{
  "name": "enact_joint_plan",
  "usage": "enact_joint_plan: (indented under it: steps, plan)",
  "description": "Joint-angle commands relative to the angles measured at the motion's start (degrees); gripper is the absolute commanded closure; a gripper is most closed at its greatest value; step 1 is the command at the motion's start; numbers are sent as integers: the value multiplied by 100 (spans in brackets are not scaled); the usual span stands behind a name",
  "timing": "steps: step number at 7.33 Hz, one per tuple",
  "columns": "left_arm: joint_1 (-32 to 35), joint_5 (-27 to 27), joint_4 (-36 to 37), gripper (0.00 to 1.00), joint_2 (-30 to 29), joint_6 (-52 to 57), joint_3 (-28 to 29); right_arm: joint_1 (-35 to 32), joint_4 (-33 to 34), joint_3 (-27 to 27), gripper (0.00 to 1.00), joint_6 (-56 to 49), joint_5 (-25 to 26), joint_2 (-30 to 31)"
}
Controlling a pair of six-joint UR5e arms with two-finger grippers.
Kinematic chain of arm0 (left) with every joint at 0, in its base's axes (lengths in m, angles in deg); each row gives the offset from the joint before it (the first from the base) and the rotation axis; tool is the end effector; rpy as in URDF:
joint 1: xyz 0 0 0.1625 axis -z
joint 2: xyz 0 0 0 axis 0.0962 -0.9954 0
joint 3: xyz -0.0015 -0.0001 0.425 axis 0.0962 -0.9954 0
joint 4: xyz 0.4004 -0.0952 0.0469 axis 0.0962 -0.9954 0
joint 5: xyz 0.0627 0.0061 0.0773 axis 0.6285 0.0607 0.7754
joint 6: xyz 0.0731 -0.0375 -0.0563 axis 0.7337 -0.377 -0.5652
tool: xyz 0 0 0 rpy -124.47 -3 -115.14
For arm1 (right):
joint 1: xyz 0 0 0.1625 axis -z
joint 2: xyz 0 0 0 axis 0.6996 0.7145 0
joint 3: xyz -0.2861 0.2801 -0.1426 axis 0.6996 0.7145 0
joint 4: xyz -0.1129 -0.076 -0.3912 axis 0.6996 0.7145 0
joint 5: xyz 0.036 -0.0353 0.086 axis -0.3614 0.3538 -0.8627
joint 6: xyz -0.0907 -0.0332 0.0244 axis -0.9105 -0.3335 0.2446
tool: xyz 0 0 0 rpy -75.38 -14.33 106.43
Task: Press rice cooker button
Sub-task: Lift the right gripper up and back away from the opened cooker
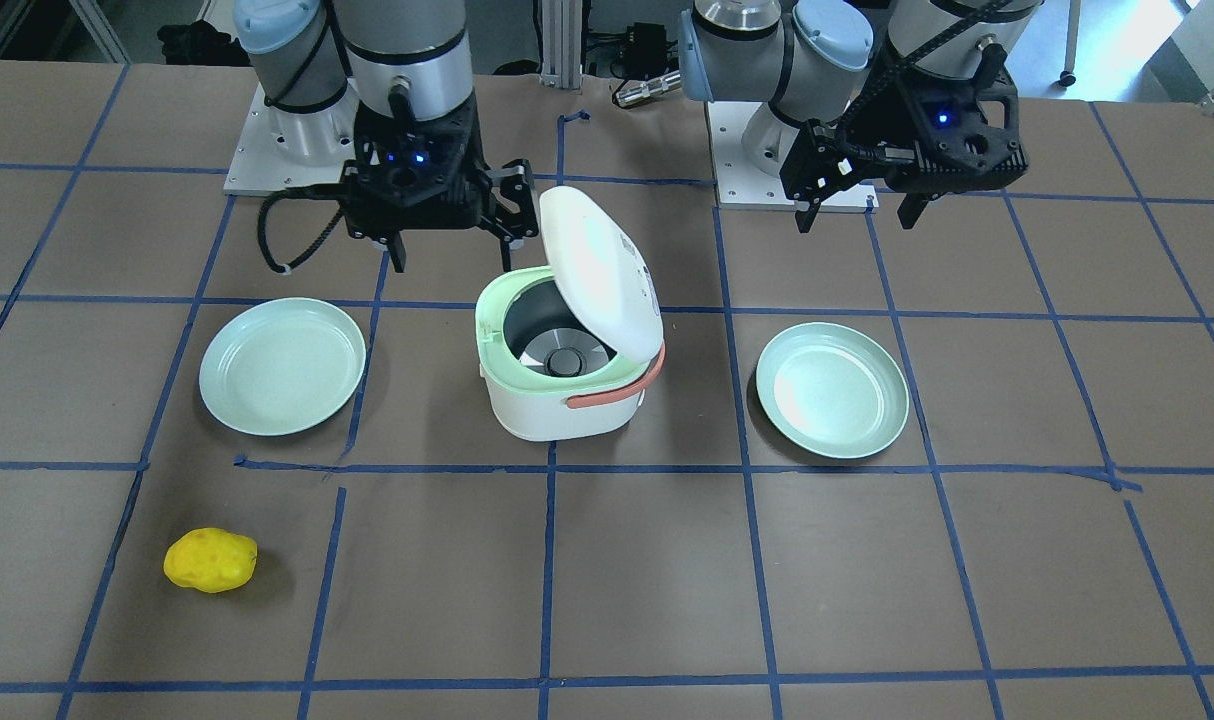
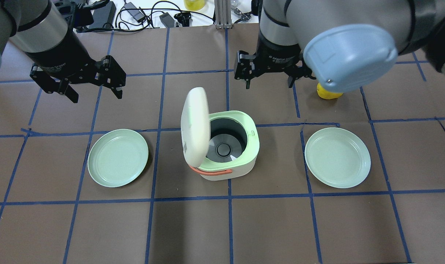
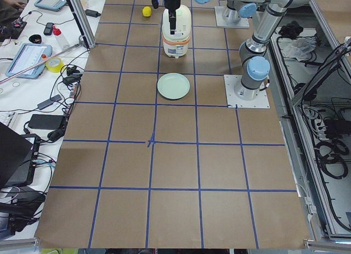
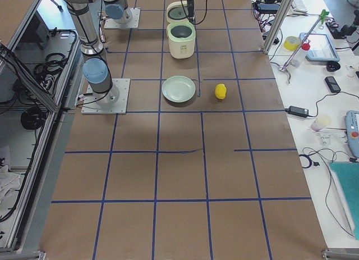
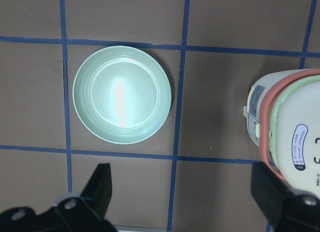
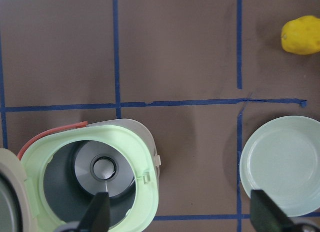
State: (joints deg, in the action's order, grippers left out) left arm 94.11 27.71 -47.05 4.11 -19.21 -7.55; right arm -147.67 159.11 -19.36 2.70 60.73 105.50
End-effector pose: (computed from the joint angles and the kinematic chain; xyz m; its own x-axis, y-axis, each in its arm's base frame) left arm -0.1196 -0.4630 0.5108 -0.9969 -0.0751 -0.0211 -0.0750 0.9972 -0.0073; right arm 0.2524 -0.4866 0.4982 -0.9991 0.0297 -0.0314 0.0325 0.9951 -0.0931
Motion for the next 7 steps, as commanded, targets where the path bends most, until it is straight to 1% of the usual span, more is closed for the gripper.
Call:
enact_joint_plan:
  steps: [1,3,7]
  plan:
    - [0,0,0,0,0,8,0,735,-143,224,0,-556,-62,25]
    - [0,0,0,0,0,8,0,1123,-152,233,0,-873,0,42]
    - [0,0,0,0,0,8,0,1195,-283,233,0,-1077,9,60]
